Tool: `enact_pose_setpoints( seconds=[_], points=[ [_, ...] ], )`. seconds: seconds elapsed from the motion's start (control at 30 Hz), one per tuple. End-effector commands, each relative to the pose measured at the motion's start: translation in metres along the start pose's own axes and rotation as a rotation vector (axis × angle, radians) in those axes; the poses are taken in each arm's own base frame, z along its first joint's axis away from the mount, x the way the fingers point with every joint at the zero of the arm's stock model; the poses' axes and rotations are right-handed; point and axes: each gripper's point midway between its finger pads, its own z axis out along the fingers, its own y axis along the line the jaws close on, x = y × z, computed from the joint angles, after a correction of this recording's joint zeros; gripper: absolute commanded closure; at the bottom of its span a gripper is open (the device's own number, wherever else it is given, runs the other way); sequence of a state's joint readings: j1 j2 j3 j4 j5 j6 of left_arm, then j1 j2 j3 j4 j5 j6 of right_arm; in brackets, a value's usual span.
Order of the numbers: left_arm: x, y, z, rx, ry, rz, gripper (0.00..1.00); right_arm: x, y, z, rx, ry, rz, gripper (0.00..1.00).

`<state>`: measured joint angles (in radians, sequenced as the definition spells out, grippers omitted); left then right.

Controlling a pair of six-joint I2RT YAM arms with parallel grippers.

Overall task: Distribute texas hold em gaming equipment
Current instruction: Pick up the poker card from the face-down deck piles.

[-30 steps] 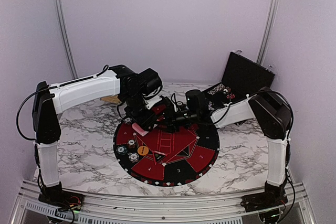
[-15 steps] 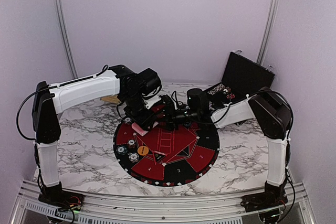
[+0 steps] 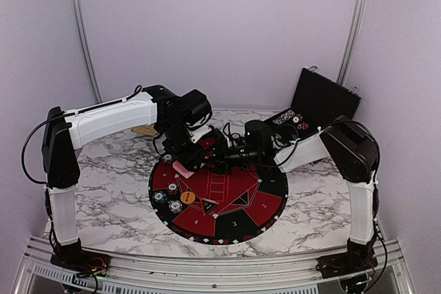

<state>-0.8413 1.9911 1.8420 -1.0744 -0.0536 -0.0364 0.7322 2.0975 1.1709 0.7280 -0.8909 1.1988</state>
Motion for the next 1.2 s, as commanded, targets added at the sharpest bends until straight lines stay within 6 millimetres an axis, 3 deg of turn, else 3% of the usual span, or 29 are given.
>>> enact_pose_setpoints(
  seconds=[0.0,0.33,0.47,0.67,0.83,1.17],
  points=[
    [-0.007,0.004,-0.014,-0.005,-0.052,-0.001,0.54,0.003,0.004,0.004,-0.045,0.012,0.005,0.65],
    [-0.005,0.004,-0.014,-0.007,-0.048,-0.009,0.54,0.006,0.009,0.002,-0.079,0.011,0.035,0.93],
    [-0.004,0.005,-0.014,-0.010,-0.047,-0.016,0.50,0.007,0.017,0.000,-0.134,0.015,0.067,1.00],
    [0.000,0.006,-0.013,-0.012,-0.042,-0.020,0.26,0.007,0.029,-0.002,-0.190,0.015,0.084,1.00],
    [0.001,0.003,-0.009,-0.003,-0.035,-0.013,0.17,0.007,0.031,-0.003,-0.192,0.014,0.080,1.00],
    [0.001,0.003,-0.005,0.002,-0.032,-0.007,0.20,0.007,0.031,-0.003,-0.194,0.011,0.083,1.00]
  ],
)
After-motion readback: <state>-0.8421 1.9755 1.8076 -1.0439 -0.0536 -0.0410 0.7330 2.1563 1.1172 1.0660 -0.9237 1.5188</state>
